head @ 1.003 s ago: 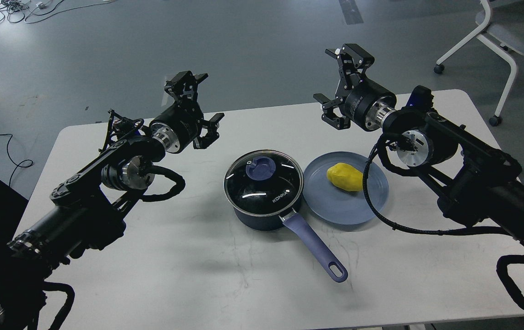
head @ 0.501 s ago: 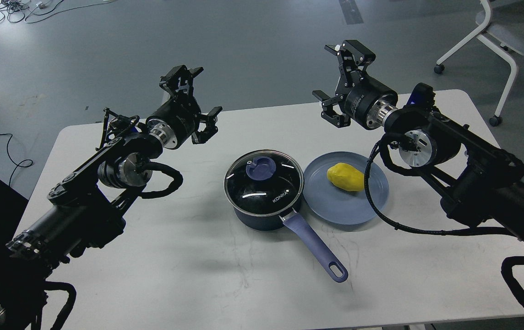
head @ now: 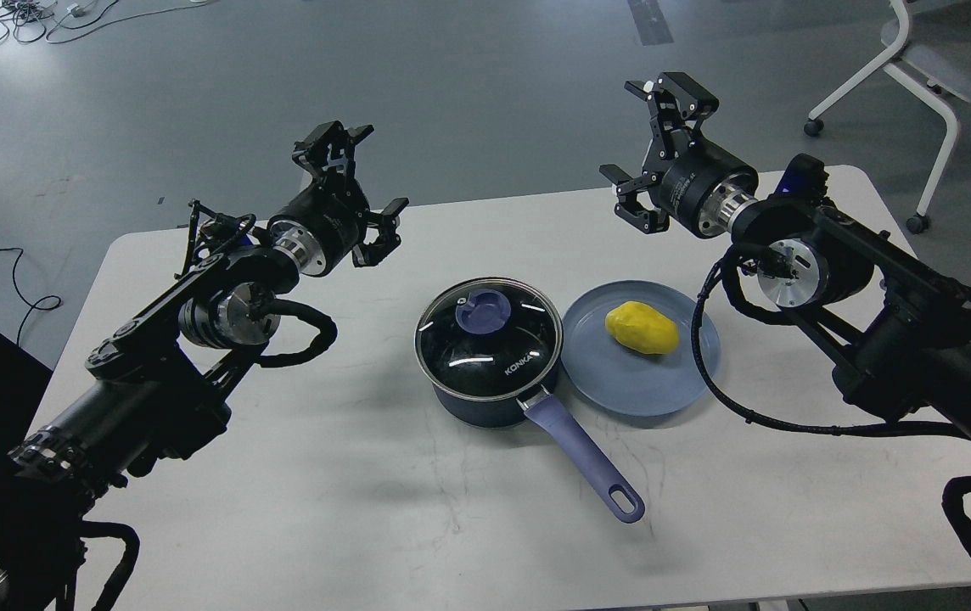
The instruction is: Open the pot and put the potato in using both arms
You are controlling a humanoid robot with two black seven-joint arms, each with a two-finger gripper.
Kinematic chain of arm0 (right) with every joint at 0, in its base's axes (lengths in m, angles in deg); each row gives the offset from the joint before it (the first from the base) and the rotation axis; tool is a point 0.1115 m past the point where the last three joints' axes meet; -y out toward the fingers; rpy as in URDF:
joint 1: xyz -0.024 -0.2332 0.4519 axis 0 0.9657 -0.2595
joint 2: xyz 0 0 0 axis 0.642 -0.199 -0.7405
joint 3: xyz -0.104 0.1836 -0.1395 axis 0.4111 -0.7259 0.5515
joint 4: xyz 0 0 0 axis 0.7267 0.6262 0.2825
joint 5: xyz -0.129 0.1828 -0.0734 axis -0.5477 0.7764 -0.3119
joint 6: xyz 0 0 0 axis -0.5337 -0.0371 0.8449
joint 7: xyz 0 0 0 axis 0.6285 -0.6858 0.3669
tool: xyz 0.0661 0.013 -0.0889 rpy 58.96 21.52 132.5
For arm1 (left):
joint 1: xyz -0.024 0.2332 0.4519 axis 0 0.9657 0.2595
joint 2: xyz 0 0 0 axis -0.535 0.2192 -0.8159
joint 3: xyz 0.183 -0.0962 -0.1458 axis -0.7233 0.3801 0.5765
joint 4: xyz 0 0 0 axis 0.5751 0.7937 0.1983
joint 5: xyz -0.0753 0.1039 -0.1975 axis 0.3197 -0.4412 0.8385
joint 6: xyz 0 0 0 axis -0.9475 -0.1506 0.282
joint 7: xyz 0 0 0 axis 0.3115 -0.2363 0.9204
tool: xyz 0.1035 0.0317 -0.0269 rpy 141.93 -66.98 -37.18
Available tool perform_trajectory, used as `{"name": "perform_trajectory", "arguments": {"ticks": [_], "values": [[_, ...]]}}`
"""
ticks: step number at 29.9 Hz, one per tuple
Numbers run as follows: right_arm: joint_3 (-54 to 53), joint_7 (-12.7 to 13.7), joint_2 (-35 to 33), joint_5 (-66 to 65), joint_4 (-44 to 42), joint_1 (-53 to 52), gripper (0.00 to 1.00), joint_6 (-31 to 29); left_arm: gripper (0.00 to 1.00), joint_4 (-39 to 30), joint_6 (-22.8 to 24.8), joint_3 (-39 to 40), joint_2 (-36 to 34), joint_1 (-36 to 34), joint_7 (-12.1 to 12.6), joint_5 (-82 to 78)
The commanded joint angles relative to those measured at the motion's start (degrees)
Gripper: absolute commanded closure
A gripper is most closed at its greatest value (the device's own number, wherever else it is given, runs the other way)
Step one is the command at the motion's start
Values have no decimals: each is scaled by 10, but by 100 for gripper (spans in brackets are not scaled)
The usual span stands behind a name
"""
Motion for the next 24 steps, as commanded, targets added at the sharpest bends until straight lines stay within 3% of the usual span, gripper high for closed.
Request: {"name": "perform_trajectory", "arguments": {"ticks": [1, 13, 20, 24], "values": [[1, 0, -5, 0, 0, -2, 0, 1, 1, 0, 2, 9, 1, 9, 0, 6], [-1, -1, -44, 1, 4, 0, 0, 1, 1, -3, 4, 6, -1, 9, 5, 4], [-5, -1, -59, 1, 17, 10, 0, 1, 1, -39, -5, -1, -33, 13, -28, -6], [-6, 0, -62, 1, 15, 7, 0, -2, 1, -125, -29, -14, -80, 19, -51, -127]]}}
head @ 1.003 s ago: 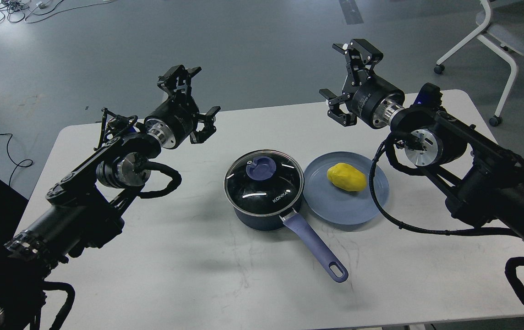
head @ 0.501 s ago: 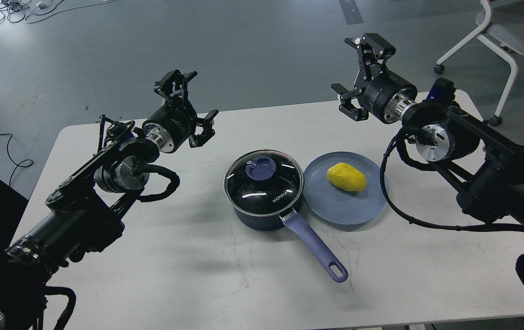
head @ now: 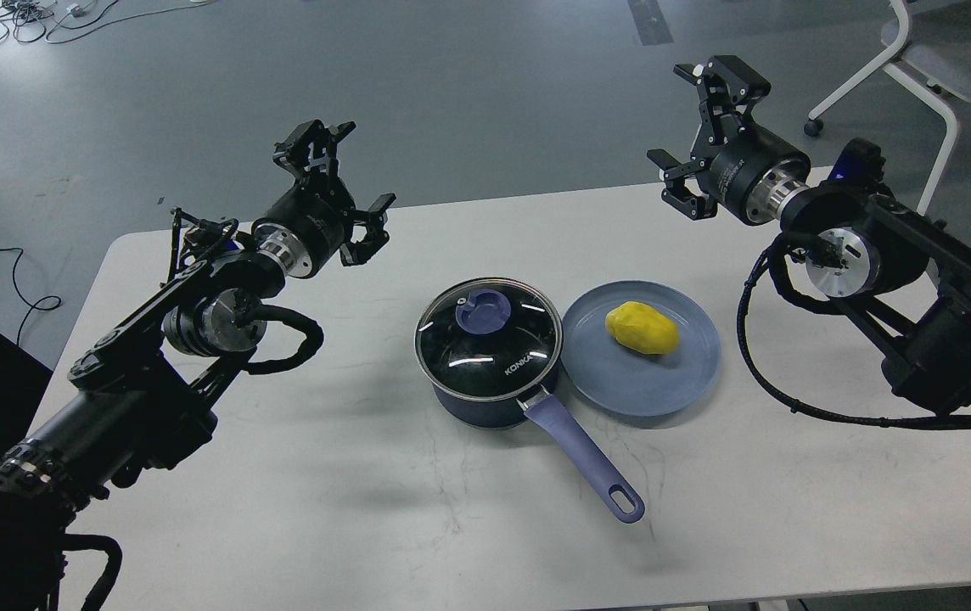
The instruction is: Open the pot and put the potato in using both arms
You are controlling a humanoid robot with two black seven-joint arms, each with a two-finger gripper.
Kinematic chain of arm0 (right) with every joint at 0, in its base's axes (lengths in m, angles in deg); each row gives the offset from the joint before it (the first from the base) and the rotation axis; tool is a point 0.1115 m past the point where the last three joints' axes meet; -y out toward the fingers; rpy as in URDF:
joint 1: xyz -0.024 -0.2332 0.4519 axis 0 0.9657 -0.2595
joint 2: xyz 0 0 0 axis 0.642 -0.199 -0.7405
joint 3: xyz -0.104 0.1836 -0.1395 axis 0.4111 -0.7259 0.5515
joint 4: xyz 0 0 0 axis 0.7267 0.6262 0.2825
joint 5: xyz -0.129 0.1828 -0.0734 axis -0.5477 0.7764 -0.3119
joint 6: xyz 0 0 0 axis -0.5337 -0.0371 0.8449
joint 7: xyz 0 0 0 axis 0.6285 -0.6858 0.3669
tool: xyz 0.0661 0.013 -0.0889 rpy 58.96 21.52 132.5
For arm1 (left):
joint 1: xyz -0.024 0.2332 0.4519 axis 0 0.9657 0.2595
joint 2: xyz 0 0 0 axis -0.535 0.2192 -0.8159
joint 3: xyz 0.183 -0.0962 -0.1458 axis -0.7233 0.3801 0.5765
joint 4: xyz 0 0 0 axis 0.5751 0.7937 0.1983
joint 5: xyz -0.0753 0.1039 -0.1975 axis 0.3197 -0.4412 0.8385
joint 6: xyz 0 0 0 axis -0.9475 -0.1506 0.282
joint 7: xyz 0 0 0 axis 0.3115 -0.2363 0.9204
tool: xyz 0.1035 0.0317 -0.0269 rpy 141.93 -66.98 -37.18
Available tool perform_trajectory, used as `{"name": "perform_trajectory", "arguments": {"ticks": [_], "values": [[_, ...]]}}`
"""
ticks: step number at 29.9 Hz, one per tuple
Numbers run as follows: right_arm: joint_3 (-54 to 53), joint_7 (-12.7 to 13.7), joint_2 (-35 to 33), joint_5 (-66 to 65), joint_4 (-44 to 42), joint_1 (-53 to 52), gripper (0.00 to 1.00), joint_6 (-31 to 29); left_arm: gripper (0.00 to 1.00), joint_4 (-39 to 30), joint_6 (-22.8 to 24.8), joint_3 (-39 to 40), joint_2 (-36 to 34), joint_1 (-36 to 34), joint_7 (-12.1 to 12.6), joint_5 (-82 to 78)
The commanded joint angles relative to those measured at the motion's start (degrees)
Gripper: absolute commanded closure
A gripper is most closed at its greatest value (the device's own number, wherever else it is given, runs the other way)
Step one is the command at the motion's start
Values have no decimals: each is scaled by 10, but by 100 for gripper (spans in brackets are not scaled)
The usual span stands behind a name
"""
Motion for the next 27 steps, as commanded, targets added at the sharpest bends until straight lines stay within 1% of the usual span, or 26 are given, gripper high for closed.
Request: {"name": "perform_trajectory", "arguments": {"ticks": [1, 2, 4, 7, 8, 10, 11, 12, 14, 15, 18, 20, 24, 27], "values": [[-1, 0, -3, 0, -1, -5, 0, -1, 1, -87, -51, -11, -47, 7, -14, -155], [-1, 0, -3, -1, -1, -6, 0, -1, 1, -111, -70, -16, -59, 11, -14, -196], [-1, 0, -5, -1, -3, -8, 0, -1, 1, -192, -147, -60, -94, 23, -9, -341], [-5, 0, -21, -1, -4, -5, 0, -2, 1, -231, -185, -102, -117, 23, -3, -448], [-5, 0, -26, 0, -3, -5, 0, -2, 1, -232, -188, -104, -120, 24, -3, -472], [-8, 1, -37, 0, -5, 0, 0, -4, 1, -231, -199, -104, -126, 24, -3, -599], [-8, 1, -40, 0, -5, 1, 0, -4, 1, -230, -207, -106, -128, 23, -3, -637], [-9, 1, -41, 0, -7, 5, 0, -4, 1, -230, -233, -111, -129, 24, -3, -707], [-10, 1, -41, 0, -9, 10, 0, -5, 1, -229, -258, -117, -127, 26, -2, -772], [-10, 1, -41, 0, -9, 13, 0, -4, 1, -227, -271, -132, -125, 26, -2, -823], [-13, 1, -37, 0, -13, 21, 0, -4, 1, -219, -274, -162, -120, 25, -2, -898], [-19, 3, -35, 0, -15, 27, 0, -4, 1, -215, -274, -172, -117, 26, -3, -918], [-27, 6, -31, 0, -16, 47, 0, -12, 1, -205, -274, -225, -114, 24, -3, -1014], [-27, 6, -31, 0, -18, 50, 0, -17, 1, -188, -273, -227, -111, 25, -3, -1036]]}}
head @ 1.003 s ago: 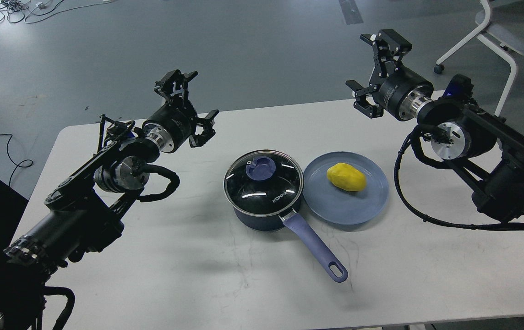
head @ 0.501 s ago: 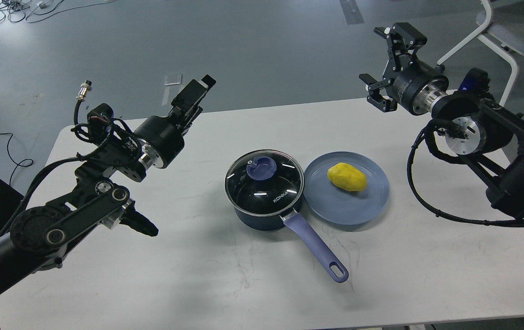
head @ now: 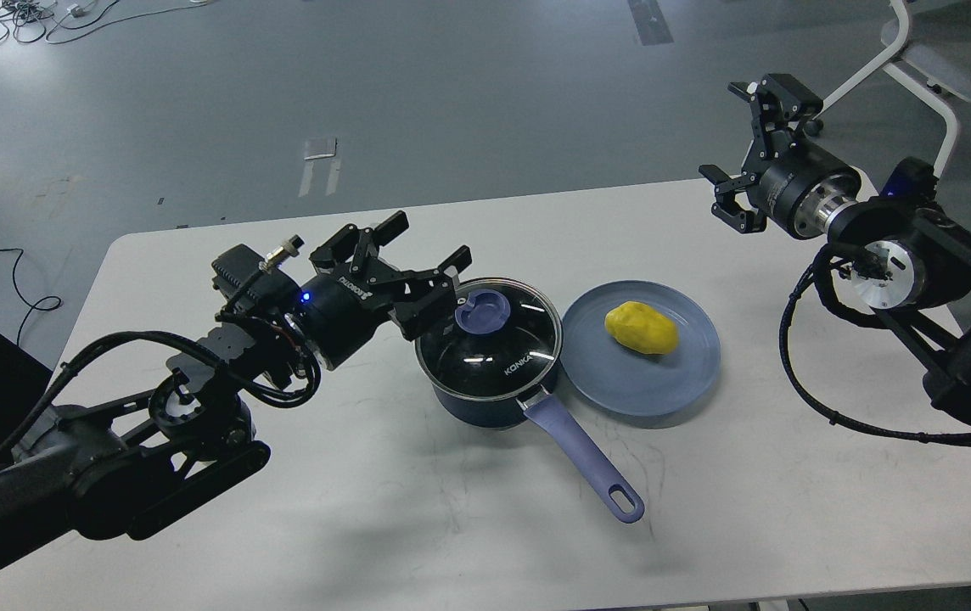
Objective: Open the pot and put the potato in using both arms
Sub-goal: 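Move the left gripper down to the blue knob of the glass lid, then close the left gripper on the lid knob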
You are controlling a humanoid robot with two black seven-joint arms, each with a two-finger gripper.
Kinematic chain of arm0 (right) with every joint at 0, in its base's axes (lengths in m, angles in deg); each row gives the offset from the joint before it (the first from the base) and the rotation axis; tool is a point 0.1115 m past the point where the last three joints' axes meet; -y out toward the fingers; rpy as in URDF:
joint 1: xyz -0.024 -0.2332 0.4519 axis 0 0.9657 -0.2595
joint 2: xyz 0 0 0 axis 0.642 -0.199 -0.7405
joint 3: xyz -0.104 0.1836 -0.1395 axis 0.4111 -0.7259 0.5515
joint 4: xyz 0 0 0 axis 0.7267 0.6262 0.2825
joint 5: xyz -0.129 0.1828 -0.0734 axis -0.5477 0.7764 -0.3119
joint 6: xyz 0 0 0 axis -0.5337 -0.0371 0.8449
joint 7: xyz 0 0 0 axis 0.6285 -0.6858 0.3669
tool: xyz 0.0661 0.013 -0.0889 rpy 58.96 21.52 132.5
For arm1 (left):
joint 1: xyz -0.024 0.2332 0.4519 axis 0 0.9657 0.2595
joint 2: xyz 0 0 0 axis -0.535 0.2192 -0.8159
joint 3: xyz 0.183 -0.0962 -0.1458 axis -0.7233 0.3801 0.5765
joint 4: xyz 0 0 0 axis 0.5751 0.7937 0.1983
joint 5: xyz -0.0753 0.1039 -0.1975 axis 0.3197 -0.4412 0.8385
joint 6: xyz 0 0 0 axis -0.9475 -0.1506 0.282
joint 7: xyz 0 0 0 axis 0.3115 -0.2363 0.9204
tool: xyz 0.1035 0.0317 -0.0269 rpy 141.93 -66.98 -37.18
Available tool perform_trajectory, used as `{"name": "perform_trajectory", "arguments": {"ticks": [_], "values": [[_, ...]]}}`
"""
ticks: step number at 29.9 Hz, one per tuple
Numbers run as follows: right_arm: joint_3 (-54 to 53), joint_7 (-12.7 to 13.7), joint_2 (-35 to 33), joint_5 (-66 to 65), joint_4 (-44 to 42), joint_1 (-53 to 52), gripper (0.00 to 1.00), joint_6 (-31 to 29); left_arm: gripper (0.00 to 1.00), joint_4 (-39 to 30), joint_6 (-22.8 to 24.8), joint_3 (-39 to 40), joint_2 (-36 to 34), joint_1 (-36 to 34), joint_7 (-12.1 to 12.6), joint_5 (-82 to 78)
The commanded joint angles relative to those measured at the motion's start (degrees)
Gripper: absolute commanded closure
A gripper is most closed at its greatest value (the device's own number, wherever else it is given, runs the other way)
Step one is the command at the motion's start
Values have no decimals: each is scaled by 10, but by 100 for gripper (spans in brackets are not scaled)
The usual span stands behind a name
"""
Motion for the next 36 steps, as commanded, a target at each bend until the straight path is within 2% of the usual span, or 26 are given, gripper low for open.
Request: {"name": "perform_trajectory", "arguments": {"ticks": [1, 6, 11, 16, 21, 36], "values": [[-1, 0, 0, 0, -3, 6, 0, -6, 1, 18, 1, -7, 4, 0, 0, -30], [0, 0, 1, 0, -12, 12, 0, -10, 1, 19, 1, -10, 29, 0, -1, -31], [1, 0, 0, 0, -12, 13, 0, -10, 1, 63, -1, -36, 95, -13, -2, -41], [2, 0, -1, 0, -15, 16, 0, -10, 1, 77, -3, -42, 121, -13, -2, -56], [1, 0, -6, 0, -15, 19, 0, -10, 1, 111, -4, -45, 124, -27, -2, -63], [2, -1, -7, 0, -15, 21, 0, -10, 1, 113, -5, -63, 126, -24, -5, -76]]}}
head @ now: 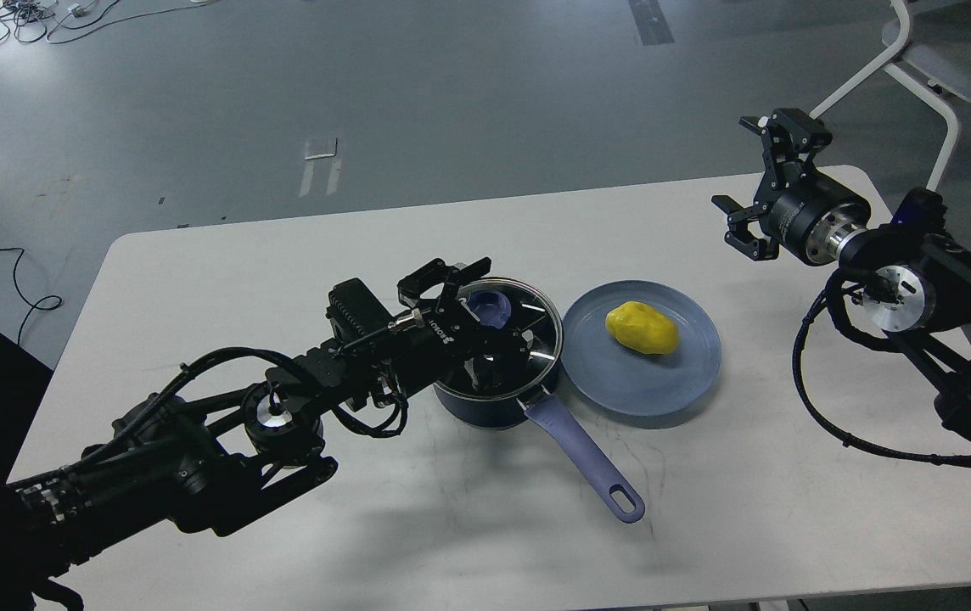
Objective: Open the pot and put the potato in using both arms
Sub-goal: 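Close the left gripper on the lid knob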
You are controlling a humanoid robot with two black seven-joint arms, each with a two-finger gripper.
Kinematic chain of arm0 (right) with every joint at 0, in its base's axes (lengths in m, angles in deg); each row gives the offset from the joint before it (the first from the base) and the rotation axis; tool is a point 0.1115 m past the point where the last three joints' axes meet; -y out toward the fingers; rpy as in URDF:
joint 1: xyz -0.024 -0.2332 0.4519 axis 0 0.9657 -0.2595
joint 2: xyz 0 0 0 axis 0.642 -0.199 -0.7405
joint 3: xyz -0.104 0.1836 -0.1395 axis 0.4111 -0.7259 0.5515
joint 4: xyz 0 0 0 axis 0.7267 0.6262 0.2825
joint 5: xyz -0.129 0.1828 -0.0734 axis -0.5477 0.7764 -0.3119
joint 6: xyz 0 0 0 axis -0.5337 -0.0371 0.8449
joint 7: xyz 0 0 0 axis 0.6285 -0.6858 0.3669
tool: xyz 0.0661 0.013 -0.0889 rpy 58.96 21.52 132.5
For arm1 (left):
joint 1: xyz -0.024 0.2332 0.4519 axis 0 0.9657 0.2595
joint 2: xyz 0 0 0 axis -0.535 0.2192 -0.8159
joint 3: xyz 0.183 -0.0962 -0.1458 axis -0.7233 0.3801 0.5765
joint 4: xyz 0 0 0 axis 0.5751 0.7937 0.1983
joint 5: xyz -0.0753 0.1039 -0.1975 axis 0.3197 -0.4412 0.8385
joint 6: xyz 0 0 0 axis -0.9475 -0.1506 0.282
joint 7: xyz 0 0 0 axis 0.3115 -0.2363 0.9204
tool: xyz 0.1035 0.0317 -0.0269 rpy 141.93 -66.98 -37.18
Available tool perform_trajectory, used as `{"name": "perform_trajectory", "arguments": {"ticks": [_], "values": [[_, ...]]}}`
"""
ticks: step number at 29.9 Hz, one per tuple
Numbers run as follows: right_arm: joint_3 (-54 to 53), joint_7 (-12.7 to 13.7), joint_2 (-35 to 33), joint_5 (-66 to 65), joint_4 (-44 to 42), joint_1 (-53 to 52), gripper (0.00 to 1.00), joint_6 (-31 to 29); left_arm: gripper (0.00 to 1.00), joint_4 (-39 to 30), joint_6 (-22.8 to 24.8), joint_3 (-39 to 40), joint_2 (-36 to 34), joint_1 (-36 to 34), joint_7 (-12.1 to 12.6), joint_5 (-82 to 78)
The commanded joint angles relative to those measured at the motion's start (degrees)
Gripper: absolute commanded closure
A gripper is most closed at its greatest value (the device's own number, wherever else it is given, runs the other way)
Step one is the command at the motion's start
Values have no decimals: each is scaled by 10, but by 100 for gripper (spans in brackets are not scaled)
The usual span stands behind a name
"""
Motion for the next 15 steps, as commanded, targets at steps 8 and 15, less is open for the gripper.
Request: {"name": "perform_trajectory", "arguments": {"ticks": [8, 15], "values": [[4, -1, 0, 0, -1, 0, 0, 0, 1, 15, 1, -22, 0, 0, -1, 0], [5, -3, 0, 0, -1, 0, 0, 0, 1, 18, 1, -19, 1, -7, 0, 7]]}}
